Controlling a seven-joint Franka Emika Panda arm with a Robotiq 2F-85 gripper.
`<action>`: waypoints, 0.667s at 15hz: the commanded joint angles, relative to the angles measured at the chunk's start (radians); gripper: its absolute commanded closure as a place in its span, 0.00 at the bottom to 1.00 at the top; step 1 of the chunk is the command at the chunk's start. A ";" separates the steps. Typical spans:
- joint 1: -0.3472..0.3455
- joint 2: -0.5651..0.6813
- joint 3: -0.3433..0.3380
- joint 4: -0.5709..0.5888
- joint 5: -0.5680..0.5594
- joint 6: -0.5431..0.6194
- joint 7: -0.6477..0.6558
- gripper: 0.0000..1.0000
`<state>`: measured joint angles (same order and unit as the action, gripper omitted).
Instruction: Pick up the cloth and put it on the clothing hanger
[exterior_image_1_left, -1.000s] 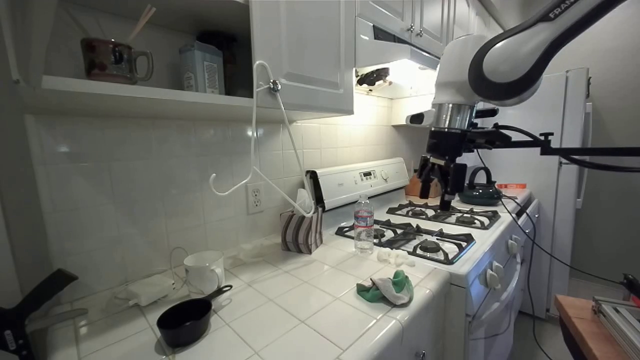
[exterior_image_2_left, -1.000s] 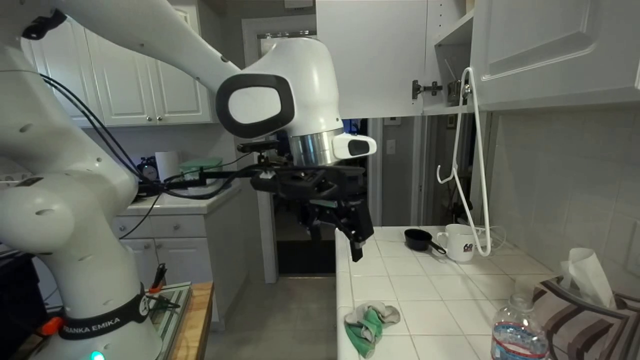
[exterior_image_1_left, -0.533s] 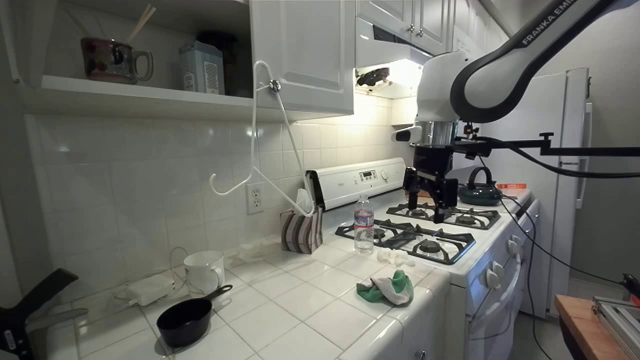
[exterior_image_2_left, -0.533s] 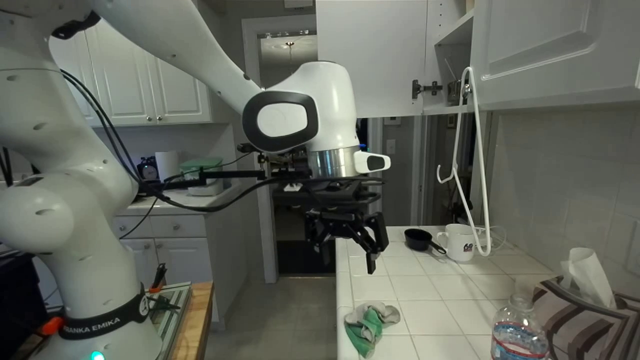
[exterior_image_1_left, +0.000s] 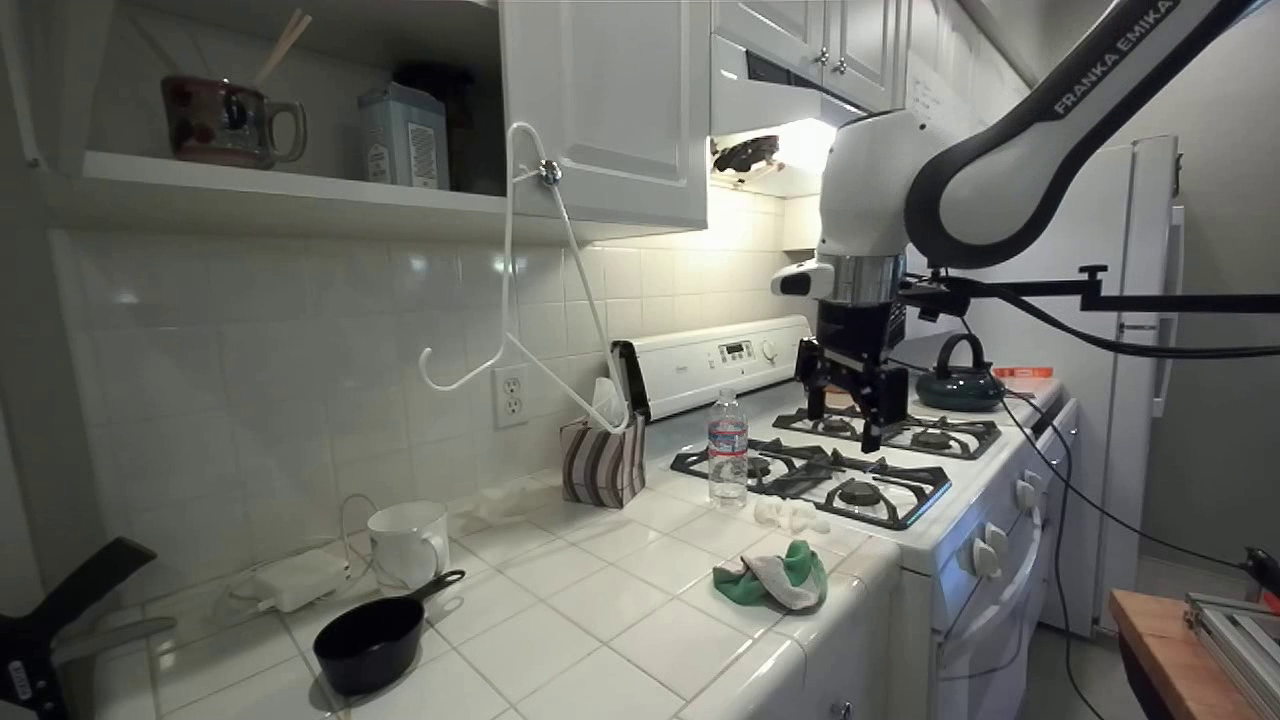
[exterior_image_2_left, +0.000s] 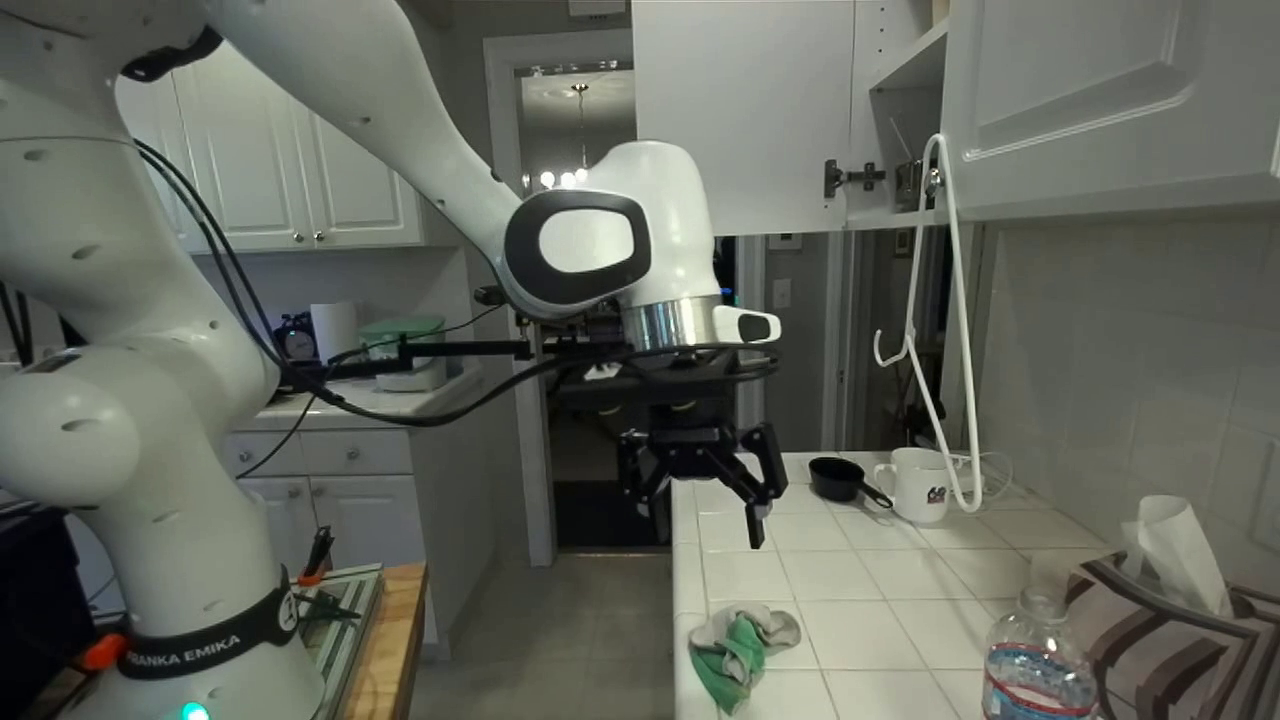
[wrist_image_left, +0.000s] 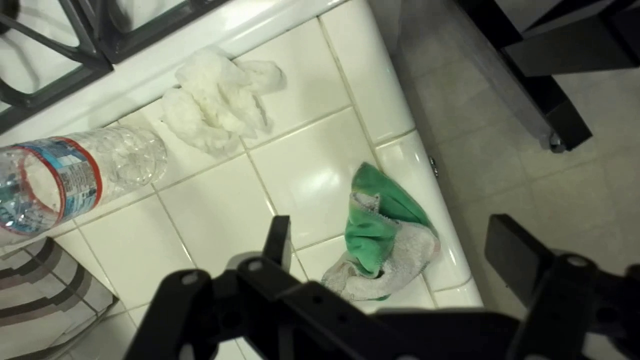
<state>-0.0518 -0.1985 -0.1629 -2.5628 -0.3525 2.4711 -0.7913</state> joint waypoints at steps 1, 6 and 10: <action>-0.026 0.129 0.079 0.082 -0.217 0.022 0.147 0.00; 0.003 0.246 0.112 0.151 -0.366 -0.006 0.237 0.00; 0.019 0.302 0.124 0.144 -0.437 -0.012 0.253 0.04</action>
<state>-0.0447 0.0586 -0.0487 -2.4333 -0.7186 2.4783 -0.5758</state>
